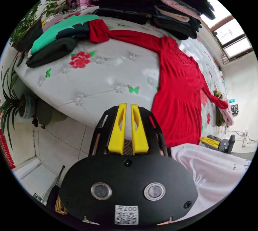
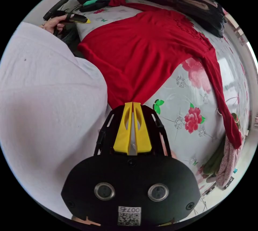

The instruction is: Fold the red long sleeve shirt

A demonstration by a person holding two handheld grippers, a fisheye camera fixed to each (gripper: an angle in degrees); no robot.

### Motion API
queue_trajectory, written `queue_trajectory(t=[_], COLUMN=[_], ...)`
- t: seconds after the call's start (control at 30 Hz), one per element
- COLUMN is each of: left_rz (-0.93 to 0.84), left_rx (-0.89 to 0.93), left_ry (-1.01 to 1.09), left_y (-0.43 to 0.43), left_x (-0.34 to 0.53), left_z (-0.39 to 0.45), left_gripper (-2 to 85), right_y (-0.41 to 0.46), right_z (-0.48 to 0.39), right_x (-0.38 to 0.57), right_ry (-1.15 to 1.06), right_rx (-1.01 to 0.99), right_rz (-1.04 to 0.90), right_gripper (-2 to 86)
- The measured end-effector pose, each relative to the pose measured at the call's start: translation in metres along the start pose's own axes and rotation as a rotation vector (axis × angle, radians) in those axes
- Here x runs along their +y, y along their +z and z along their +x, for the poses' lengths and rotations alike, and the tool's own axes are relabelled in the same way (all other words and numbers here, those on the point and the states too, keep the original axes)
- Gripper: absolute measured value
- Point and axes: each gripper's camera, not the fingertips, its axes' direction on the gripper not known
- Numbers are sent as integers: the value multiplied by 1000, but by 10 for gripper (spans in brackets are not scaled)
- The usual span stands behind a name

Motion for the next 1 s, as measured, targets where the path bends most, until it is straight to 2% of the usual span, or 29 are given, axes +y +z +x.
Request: queue_trajectory(t=[0.13,0.27,0.43,0.5,0.63,0.7,0.73,0.77,0.87,1.0], left_rz=[102,201,90,28,53,21,24,93,263,404], left_rx=[-40,-32,-124,-187,-222,-165,-50,114,409,657], left_ry=[-52,22,111,141,192,190,188,202,200,303], left_y=[-19,-22,11,26,21,15,4,-16,-80,-150], left_x=[-64,-135,-203,-215,-218,-221,-221,-217,-208,-201], left_z=[-48,-75,-87,-89,-94,-106,-117,-128,-151,-148], left_gripper=[60,97,114,100,48,28,23,19,15,12], right_y=[10,15,22,23,26,27,28,28,27,18], right_z=[-7,-4,10,8,-1,-5,-6,-6,-4,1], right_x=[-26,-43,-64,-65,-60,-56,-54,-52,-40,-20], right_ry=[116,165,374,419,503,521,531,538,611,681], right_rx=[48,36,-22,-6,45,63,66,65,40,4], right_rz=[-75,-131,-201,-193,-137,-116,-102,-94,-39,44], right_gripper=[-3,-3,-3,-3,-3,-3,-3,-3,-3,-3])
